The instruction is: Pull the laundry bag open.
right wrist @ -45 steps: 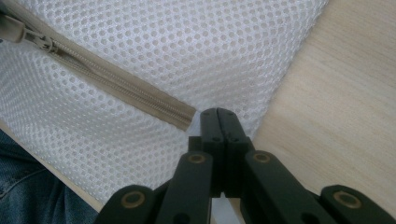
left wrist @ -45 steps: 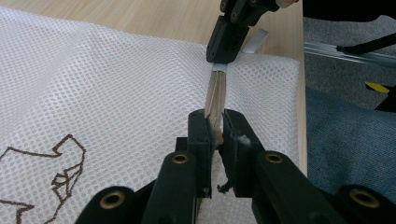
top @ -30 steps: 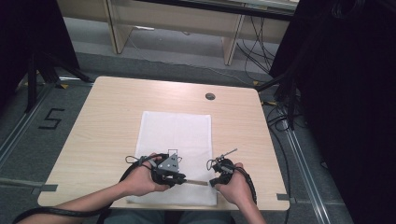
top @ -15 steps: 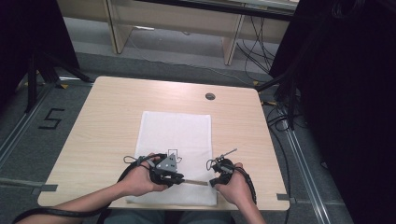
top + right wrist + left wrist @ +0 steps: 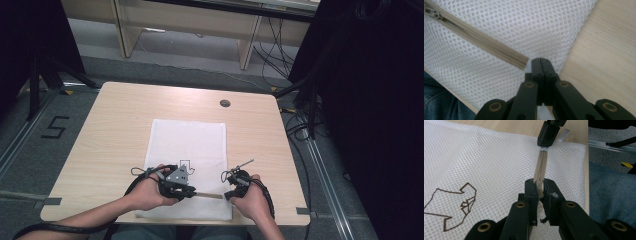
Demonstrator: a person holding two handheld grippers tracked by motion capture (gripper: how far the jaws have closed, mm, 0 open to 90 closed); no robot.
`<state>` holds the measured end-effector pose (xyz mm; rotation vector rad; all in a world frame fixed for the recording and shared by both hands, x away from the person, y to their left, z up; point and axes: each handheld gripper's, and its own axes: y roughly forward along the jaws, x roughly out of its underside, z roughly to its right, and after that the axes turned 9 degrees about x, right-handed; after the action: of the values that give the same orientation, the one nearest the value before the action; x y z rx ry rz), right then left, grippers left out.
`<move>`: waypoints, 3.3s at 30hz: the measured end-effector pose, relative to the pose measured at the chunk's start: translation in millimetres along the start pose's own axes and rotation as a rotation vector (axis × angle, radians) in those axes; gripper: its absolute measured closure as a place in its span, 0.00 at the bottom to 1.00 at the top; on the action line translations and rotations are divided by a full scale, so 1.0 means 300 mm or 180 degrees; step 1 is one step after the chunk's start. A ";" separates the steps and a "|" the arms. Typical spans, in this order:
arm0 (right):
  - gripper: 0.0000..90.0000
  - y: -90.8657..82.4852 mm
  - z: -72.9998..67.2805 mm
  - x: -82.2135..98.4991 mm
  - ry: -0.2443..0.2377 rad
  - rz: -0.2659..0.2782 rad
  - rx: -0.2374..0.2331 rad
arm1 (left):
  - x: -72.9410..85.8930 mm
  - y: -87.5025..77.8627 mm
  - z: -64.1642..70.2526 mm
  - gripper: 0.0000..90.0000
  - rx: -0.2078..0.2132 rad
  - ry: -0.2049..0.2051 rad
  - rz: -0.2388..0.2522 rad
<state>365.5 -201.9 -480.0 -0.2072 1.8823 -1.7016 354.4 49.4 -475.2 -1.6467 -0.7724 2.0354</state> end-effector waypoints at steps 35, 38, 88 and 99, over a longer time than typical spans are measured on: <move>1.00 0.000 -0.001 0.000 0.0002 -0.0005 0.0009 | 0.023 -0.041 -0.001 0.91 -0.0008 -0.0009 -0.0024; 1.00 0.000 -0.003 0.000 0.0033 -0.0012 0.0025 | 0.027 -0.042 0.001 0.91 -0.0001 -0.0046 0.0020; 1.00 -0.001 -0.006 -0.001 0.0017 -0.0010 0.0038 | 0.301 -0.375 -0.022 0.91 -0.0512 -0.0496 -0.0174; 1.00 -0.003 -0.015 0.000 0.0032 -0.0039 0.0092 | 0.382 -0.417 -0.047 0.91 -0.0681 -0.0707 -0.0150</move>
<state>363.0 -198.2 -478.9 -0.1995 1.8660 -1.7401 339.6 219.0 -482.3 -1.5084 -1.1296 2.1907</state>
